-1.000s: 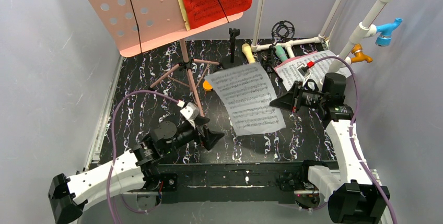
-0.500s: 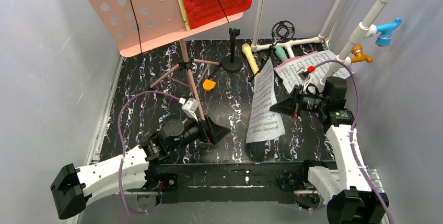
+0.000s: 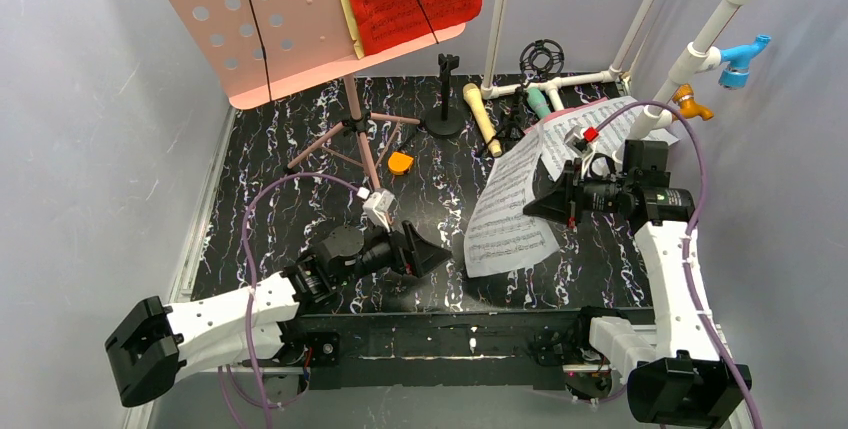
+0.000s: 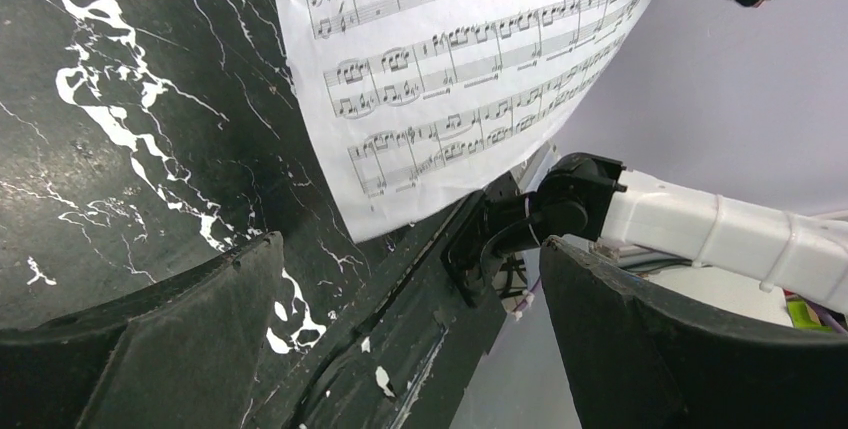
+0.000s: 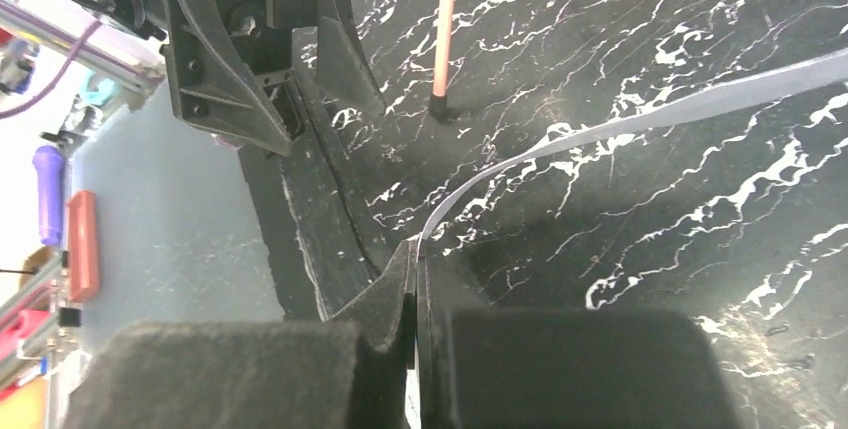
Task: Pack up the instrument practice props
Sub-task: Pick up the sheet music from the music stand.
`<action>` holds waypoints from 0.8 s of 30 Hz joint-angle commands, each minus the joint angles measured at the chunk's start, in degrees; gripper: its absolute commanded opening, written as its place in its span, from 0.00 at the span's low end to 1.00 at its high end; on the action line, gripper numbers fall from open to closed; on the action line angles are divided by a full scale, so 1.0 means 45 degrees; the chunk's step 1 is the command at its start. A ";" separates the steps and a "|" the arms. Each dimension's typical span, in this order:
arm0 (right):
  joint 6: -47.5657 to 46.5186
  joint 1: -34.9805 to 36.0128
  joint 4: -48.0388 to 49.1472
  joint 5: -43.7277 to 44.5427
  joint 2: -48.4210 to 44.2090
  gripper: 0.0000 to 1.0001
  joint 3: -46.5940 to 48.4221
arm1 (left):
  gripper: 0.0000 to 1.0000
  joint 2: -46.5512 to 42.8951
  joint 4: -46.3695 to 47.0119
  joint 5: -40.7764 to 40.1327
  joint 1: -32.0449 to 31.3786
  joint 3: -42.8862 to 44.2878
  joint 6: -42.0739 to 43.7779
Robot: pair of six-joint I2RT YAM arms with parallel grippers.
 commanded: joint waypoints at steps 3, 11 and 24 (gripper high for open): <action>-0.4105 -0.0073 -0.3503 0.1517 0.0336 0.01 0.2255 | 1.00 0.0244 0.0475 0.0808 -0.0066 0.0214 0.0472; -0.9728 -0.0059 -0.7764 0.2552 0.0570 0.01 0.3817 | 1.00 0.1049 0.1202 0.1577 -0.0079 0.0333 0.1447; -1.0249 -0.0059 -0.7853 0.3152 -0.0357 0.01 0.6372 | 1.00 0.3323 0.4572 0.1996 -0.0066 0.1141 0.4881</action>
